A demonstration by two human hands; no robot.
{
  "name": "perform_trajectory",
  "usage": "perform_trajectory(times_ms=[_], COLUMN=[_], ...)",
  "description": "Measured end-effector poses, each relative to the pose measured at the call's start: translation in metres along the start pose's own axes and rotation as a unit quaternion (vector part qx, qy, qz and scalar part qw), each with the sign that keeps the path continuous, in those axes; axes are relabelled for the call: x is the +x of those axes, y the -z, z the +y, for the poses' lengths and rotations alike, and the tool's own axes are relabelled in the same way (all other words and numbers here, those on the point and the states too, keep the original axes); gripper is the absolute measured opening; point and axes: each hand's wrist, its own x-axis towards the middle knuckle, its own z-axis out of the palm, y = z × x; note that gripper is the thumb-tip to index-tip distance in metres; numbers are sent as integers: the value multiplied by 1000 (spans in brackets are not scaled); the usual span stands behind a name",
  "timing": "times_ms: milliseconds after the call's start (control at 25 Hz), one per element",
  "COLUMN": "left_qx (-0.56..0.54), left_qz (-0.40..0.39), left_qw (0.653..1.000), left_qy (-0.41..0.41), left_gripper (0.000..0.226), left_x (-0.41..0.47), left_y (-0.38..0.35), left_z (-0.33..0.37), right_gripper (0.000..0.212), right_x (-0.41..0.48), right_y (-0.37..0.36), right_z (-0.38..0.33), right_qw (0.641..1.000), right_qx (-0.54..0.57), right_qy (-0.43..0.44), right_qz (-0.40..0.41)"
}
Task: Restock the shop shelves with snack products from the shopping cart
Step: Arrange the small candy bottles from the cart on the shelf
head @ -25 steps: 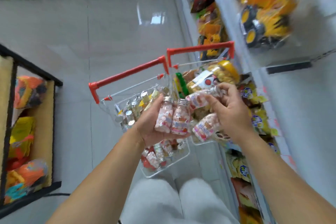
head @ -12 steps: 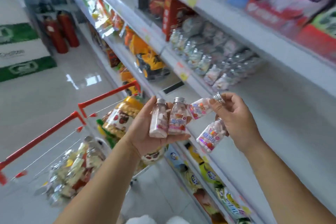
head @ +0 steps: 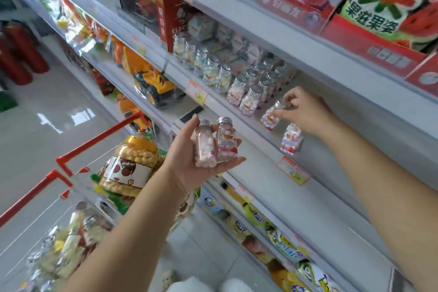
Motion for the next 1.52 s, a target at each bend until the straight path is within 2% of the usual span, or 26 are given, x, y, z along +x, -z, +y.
perform_trajectory(times_ms=[280, 440, 560, 680, 760, 840, 920, 1000, 1120, 1200, 1280, 1400, 1520], left_qx=[50, 73, 86, 87, 93, 94, 94, 87, 78, 77, 76, 67, 57], left_qz=[-9, -14, -21, -15, -15, -12, -10, -8, -5, -9, -8, -6, -5], left_qw=[997, 994, 991, 991, 990, 991, 991, 992, 993, 993, 994, 994, 995], left_qy=[51, 84, 97, 102, 100, 99, 92, 86, 83, 85, 84, 82, 78], left_gripper=[57, 56, 59, 59, 58, 59, 60, 61, 62, 59, 57, 56, 52], left_x=[3, 7, 12, 18, 21, 24, 27, 29, 33, 33, 33, 34, 35], left_y=[18, 18, 15, 11, 7, 4, 3, 2, 2, 0, -2, -1, 4], left_z=[37, 39, 40, 40, 38, 35, 34, 35, 31, 28, 26, 26, 26], right_gripper=[42, 46, 44, 27, 17, 17, 23, 22, 13, 22, 22, 11, 13], right_x=[5, -7, -15, -13, -8, -7, -12, -23, -37, -32, -15, 16, 26], right_y=[-11, -13, 2, 10, 4, -4, -6, -3, -3, -3, -4, -10, -20], right_z=[-19, -17, -3, 15, 21, 21, 21, 24, 33, 31, 24, 15, 7], right_qw=[1000, 999, 998, 994, 990, 985, 991, 993, 970, 953, 946, 942, 943], right_qx=[-11, 28, 36, -27, -86, -117, -57, 67, 224, 286, 312, 323, 324], right_qy=[-21, -23, -23, -18, 19, 60, 49, -17, -89, -99, -92, -88, -77], right_qz=[-4, -3, 45, 100, 107, 110, 114, 99, 36, 14, 4, -5, -18])
